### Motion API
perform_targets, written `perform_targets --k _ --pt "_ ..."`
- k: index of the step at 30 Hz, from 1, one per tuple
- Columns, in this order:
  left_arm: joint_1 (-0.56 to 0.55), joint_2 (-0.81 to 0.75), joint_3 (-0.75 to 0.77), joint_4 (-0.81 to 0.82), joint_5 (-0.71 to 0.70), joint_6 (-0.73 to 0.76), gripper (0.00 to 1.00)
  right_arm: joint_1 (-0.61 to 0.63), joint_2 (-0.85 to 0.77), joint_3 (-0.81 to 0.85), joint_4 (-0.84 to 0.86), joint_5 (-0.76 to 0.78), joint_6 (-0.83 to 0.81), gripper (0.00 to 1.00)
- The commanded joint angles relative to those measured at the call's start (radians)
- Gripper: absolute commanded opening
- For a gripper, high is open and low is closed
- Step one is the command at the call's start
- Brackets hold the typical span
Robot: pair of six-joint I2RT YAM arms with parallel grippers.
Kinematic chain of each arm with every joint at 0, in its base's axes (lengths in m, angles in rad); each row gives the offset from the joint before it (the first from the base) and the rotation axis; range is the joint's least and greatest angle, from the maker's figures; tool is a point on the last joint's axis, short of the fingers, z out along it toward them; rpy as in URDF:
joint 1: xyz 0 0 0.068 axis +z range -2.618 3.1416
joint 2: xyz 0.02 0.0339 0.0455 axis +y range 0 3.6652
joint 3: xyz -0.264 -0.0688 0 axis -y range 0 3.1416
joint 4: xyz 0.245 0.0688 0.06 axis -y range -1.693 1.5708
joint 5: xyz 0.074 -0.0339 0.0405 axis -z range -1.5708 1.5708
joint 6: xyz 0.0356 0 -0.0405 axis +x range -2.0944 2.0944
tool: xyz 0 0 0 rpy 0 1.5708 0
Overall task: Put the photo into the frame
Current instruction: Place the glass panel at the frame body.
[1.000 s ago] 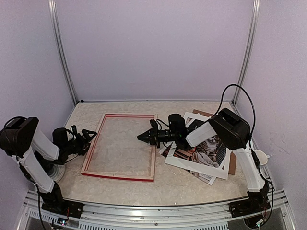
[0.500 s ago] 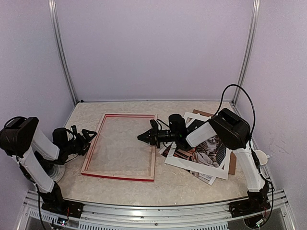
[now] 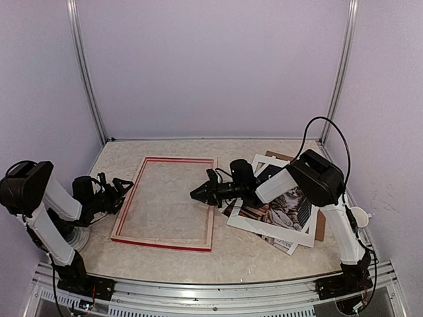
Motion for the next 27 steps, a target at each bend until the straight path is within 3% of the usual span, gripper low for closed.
perform_targets --k 1,8,12,27 --pt "0.002 0.016 -0.006 0.004 0.024 -0.005 0.99 0.023 0.014 0.050 -0.068 -0.019 -0.058 0.13" --pt "0.002 0.016 -0.006 0.004 0.025 -0.006 0.99 0.023 0.020 0.063 -0.005 -0.033 -0.026 0.14" --pt "0.002 0.014 -0.006 0.004 0.024 -0.006 0.99 0.023 0.015 0.082 -0.054 -0.029 -0.055 0.16" --pt "0.001 0.013 -0.007 0.005 0.025 -0.006 0.99 0.024 -0.026 0.068 -0.135 -0.007 -0.109 0.36"
